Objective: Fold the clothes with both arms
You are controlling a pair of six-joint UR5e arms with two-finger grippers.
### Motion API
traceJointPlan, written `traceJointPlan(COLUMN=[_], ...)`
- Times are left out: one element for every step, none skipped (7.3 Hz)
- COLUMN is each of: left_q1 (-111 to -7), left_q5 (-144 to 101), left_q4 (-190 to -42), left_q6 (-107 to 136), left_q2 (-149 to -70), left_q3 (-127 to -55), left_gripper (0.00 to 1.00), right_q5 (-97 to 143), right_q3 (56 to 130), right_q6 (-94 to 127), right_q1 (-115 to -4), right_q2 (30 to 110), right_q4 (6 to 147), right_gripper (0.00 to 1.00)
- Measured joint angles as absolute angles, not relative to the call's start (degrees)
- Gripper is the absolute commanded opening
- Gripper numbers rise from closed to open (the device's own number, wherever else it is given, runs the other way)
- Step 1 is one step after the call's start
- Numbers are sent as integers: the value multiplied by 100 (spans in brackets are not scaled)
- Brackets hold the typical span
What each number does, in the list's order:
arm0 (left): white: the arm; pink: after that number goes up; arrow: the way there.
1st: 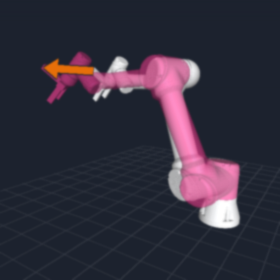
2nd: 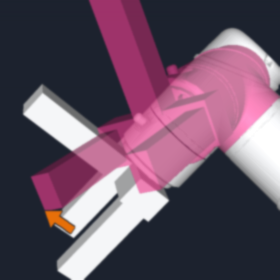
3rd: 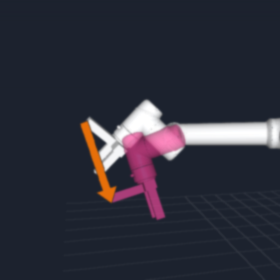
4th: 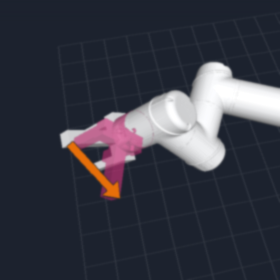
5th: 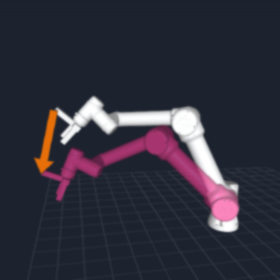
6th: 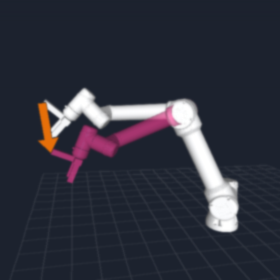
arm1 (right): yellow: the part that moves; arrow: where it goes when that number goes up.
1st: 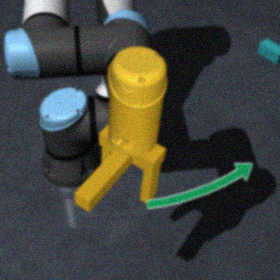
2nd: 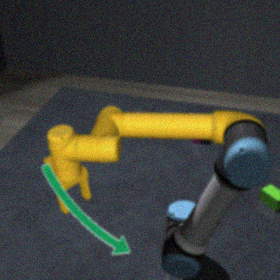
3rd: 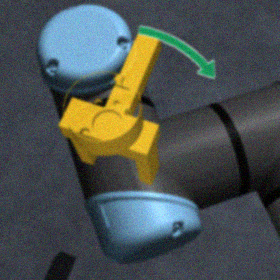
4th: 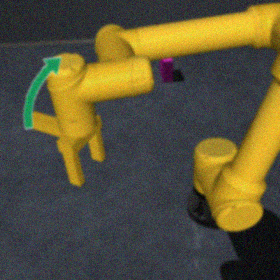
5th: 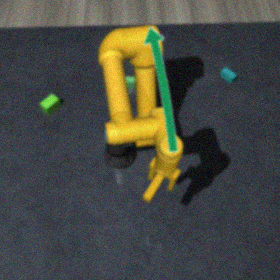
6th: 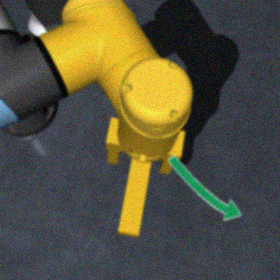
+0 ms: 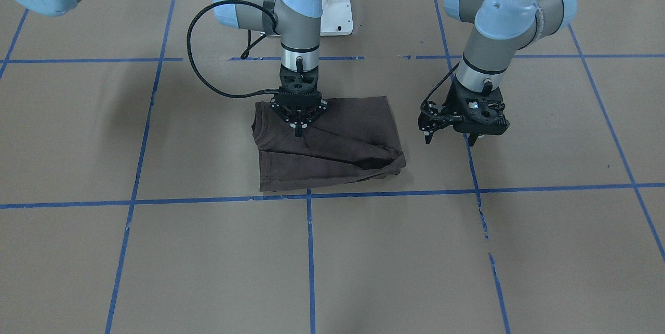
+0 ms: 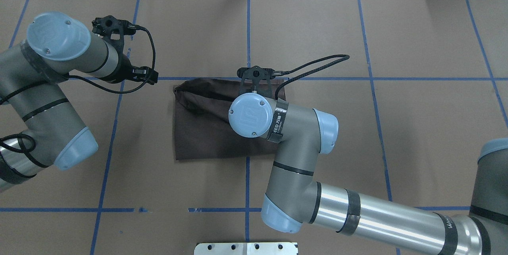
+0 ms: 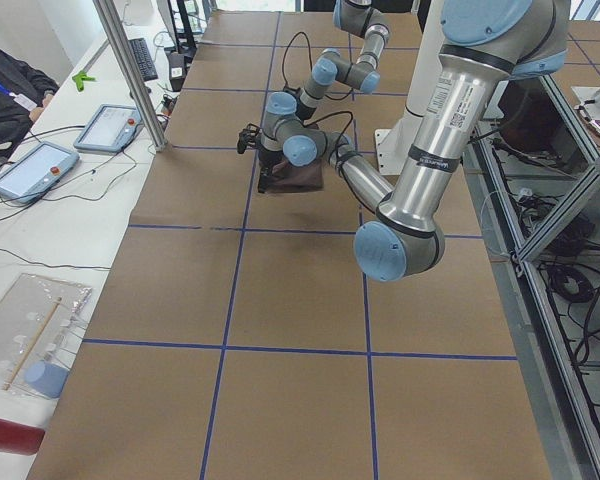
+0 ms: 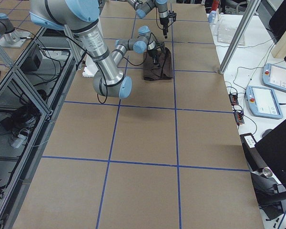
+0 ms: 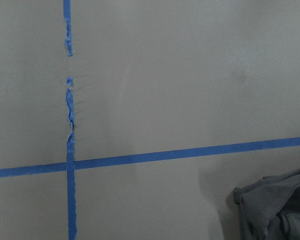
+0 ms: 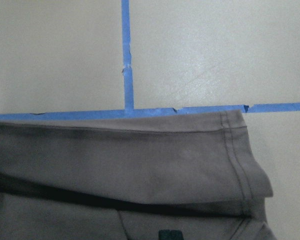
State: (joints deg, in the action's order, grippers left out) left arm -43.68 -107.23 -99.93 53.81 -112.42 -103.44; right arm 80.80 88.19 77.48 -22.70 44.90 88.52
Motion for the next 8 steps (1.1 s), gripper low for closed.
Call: traceJointPlan(left_q1=[-4368, -4368, -4368, -4368, -4368, -4368, -4368, -4368], left_q5=[-10723, -10723, -10723, -10723, -10723, -10723, -10723, -10723], left_q4=[-9993, -9993, -9993, -9993, -9993, -9993, -9993, -9993], left_q6=[5382, 5381, 5378, 5376, 5377, 5378, 5379, 5379], left_q2=[-11244, -11243, -11243, -11242, -11241, -11241, -11241, -11241], left_q3=[-10344, -10340, -10337, -10337, -10338, -10339, -10338, -10339], left_gripper=[100, 100, 100, 100, 100, 100, 100, 100], right_q5=[8098, 8098, 8078, 8044, 7995, 7963, 7939, 7916], right_q3=[8806, 8803, 8800, 8788, 8765, 8733, 8702, 8671], right_q6=[7749, 7761, 7800, 7857, 7896, 7916, 7921, 7914], right_q1=[-2250, -2131, -1956, -1818, -1739, -1704, -1688, -1685], right_q2=[4472, 4455, 4452, 4460, 4461, 4451, 4438, 4436], right_q4=[8851, 8854, 8862, 8869, 8878, 8881, 8880, 8879], right_gripper=[72, 72, 70, 55, 54, 51, 48, 47])
